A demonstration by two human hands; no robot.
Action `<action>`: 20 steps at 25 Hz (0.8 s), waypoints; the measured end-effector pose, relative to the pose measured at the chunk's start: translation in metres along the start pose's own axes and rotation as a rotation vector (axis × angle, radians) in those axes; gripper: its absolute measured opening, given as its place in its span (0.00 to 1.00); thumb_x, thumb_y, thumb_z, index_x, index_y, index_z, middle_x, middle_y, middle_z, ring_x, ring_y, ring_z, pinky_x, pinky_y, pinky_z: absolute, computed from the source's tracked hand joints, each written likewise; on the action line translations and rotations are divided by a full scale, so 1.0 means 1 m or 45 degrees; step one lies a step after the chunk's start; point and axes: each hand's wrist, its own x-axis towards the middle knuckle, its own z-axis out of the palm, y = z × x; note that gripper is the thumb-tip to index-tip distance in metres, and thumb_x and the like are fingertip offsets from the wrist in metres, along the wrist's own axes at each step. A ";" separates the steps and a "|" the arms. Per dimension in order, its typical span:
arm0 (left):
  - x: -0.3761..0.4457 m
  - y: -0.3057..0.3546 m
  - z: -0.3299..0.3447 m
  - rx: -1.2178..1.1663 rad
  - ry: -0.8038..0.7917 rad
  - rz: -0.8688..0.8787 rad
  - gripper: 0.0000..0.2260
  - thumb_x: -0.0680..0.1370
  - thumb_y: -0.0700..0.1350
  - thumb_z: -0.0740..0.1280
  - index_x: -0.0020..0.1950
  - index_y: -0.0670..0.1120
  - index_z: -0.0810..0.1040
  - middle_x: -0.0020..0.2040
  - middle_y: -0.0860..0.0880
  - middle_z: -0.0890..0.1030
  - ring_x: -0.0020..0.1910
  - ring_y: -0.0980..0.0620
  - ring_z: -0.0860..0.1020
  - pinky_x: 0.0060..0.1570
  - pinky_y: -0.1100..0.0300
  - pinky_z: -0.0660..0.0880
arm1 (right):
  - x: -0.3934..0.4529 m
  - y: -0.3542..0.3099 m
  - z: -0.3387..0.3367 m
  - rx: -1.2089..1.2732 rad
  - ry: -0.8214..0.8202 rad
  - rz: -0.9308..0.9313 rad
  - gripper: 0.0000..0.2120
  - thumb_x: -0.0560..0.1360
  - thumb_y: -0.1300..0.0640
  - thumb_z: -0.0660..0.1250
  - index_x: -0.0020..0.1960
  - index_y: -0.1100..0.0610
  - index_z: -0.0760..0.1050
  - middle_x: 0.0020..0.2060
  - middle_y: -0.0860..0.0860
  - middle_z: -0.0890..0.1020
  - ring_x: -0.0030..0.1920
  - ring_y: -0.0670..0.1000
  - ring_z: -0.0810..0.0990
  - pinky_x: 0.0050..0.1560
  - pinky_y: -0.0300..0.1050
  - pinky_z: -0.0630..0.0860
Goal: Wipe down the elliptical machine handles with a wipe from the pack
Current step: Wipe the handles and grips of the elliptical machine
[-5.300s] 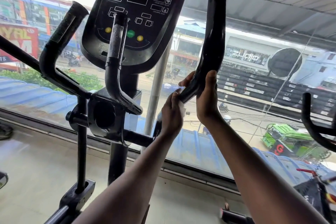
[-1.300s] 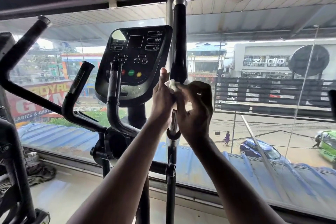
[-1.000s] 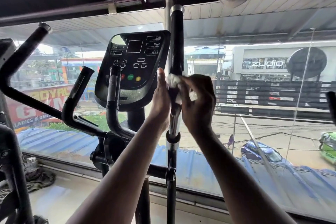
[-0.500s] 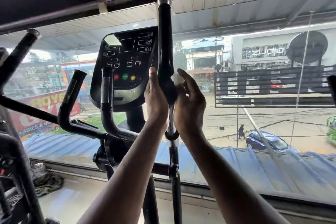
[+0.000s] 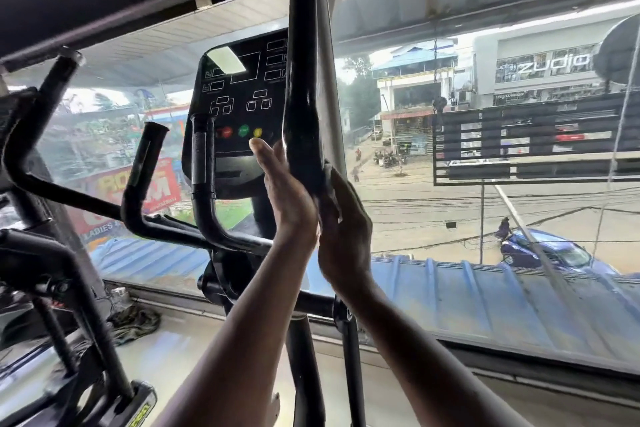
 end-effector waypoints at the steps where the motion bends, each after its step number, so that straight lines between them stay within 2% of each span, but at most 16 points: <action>1: 0.002 -0.001 -0.002 0.014 0.003 -0.004 0.52 0.63 0.80 0.56 0.76 0.45 0.65 0.73 0.39 0.69 0.74 0.40 0.65 0.75 0.40 0.57 | -0.007 0.019 -0.001 -0.038 -0.058 0.047 0.13 0.80 0.59 0.61 0.63 0.55 0.76 0.56 0.42 0.79 0.56 0.39 0.77 0.56 0.33 0.72; 2: 0.001 -0.002 -0.003 0.058 0.031 0.021 0.50 0.66 0.79 0.53 0.74 0.43 0.67 0.71 0.38 0.72 0.72 0.40 0.69 0.75 0.41 0.59 | -0.010 0.040 -0.004 -0.087 -0.129 0.145 0.13 0.81 0.53 0.59 0.63 0.53 0.76 0.53 0.43 0.79 0.52 0.42 0.77 0.55 0.38 0.73; 3: 0.000 -0.005 -0.004 0.132 0.035 0.070 0.46 0.72 0.75 0.49 0.73 0.40 0.69 0.64 0.38 0.78 0.66 0.42 0.75 0.72 0.47 0.66 | -0.011 0.057 -0.007 -0.147 -0.203 0.254 0.17 0.80 0.47 0.57 0.63 0.53 0.75 0.50 0.42 0.77 0.48 0.44 0.75 0.54 0.42 0.74; 4: -0.001 -0.006 -0.004 0.187 0.010 0.110 0.42 0.77 0.70 0.44 0.70 0.36 0.71 0.54 0.40 0.83 0.56 0.44 0.81 0.64 0.55 0.74 | -0.009 0.071 -0.010 -0.188 -0.263 0.342 0.21 0.78 0.44 0.55 0.64 0.51 0.74 0.49 0.42 0.75 0.47 0.44 0.73 0.54 0.46 0.74; 5: 0.001 -0.012 -0.005 0.213 -0.025 0.125 0.41 0.80 0.66 0.40 0.68 0.33 0.72 0.43 0.43 0.85 0.45 0.48 0.83 0.51 0.62 0.78 | -0.007 0.075 -0.012 -0.177 -0.291 0.390 0.22 0.76 0.44 0.54 0.64 0.51 0.74 0.49 0.43 0.75 0.47 0.45 0.73 0.55 0.49 0.75; 6: 0.003 -0.016 -0.008 0.202 -0.036 0.106 0.41 0.80 0.64 0.38 0.66 0.32 0.73 0.37 0.46 0.85 0.38 0.51 0.82 0.41 0.66 0.77 | -0.006 0.072 -0.012 -0.132 -0.280 0.401 0.21 0.75 0.47 0.55 0.64 0.51 0.74 0.50 0.44 0.76 0.49 0.45 0.74 0.55 0.50 0.76; 7: 0.006 -0.021 -0.011 0.166 -0.059 0.088 0.42 0.80 0.65 0.38 0.64 0.32 0.74 0.34 0.47 0.84 0.35 0.52 0.81 0.37 0.66 0.76 | -0.007 0.064 -0.012 -0.065 -0.254 0.366 0.20 0.75 0.51 0.57 0.65 0.51 0.74 0.53 0.45 0.77 0.52 0.46 0.76 0.57 0.48 0.75; 8: 0.007 -0.026 -0.013 0.134 -0.073 0.058 0.42 0.79 0.67 0.39 0.60 0.34 0.77 0.34 0.46 0.83 0.34 0.51 0.80 0.36 0.64 0.74 | -0.010 0.055 -0.013 0.025 -0.237 0.307 0.21 0.75 0.56 0.58 0.67 0.51 0.72 0.59 0.46 0.78 0.58 0.46 0.76 0.61 0.46 0.73; 10: 0.006 -0.039 -0.020 0.097 -0.066 -0.020 0.40 0.76 0.71 0.45 0.53 0.38 0.79 0.40 0.43 0.82 0.37 0.48 0.79 0.41 0.58 0.73 | -0.020 0.045 -0.017 0.107 -0.313 0.179 0.26 0.74 0.60 0.58 0.73 0.53 0.66 0.70 0.49 0.72 0.70 0.46 0.69 0.68 0.39 0.66; 12: 0.006 -0.058 -0.032 0.203 -0.009 -0.068 0.34 0.80 0.65 0.47 0.53 0.38 0.79 0.45 0.41 0.83 0.41 0.47 0.81 0.46 0.56 0.75 | -0.025 0.065 -0.018 0.027 -0.454 0.205 0.32 0.72 0.59 0.57 0.76 0.53 0.59 0.74 0.48 0.65 0.74 0.45 0.62 0.72 0.38 0.61; 13: 0.004 -0.068 -0.036 0.272 0.022 -0.076 0.29 0.83 0.60 0.47 0.55 0.39 0.79 0.46 0.43 0.84 0.43 0.48 0.82 0.45 0.57 0.76 | -0.022 0.084 -0.020 -0.023 -0.532 0.312 0.34 0.71 0.60 0.57 0.77 0.52 0.57 0.75 0.48 0.64 0.75 0.46 0.60 0.74 0.41 0.60; 15: 0.001 -0.080 -0.041 0.350 0.070 -0.131 0.24 0.84 0.55 0.47 0.64 0.41 0.75 0.50 0.47 0.84 0.48 0.52 0.83 0.43 0.61 0.78 | -0.012 0.109 -0.026 -0.183 -0.653 0.563 0.34 0.73 0.64 0.58 0.77 0.51 0.56 0.75 0.49 0.63 0.75 0.49 0.60 0.75 0.50 0.59; 16: -0.002 -0.084 -0.041 0.357 0.088 -0.173 0.23 0.85 0.55 0.47 0.67 0.42 0.73 0.53 0.49 0.83 0.51 0.52 0.82 0.45 0.62 0.77 | -0.009 0.114 -0.029 -0.199 -0.645 0.608 0.32 0.74 0.64 0.59 0.76 0.50 0.59 0.74 0.50 0.66 0.74 0.50 0.63 0.74 0.52 0.61; 18: -0.005 -0.088 -0.041 0.331 0.102 -0.239 0.24 0.85 0.56 0.46 0.68 0.44 0.73 0.55 0.51 0.82 0.53 0.56 0.81 0.52 0.61 0.75 | -0.010 0.109 -0.032 -0.047 -0.489 0.527 0.26 0.75 0.62 0.59 0.72 0.52 0.68 0.68 0.47 0.74 0.69 0.47 0.71 0.70 0.47 0.67; 20: -0.007 -0.093 -0.042 0.305 0.075 -0.315 0.25 0.84 0.59 0.44 0.68 0.48 0.73 0.52 0.56 0.83 0.50 0.61 0.80 0.53 0.61 0.72 | -0.013 0.099 -0.030 0.075 -0.383 0.420 0.24 0.74 0.65 0.58 0.69 0.55 0.72 0.64 0.44 0.74 0.67 0.42 0.71 0.68 0.36 0.67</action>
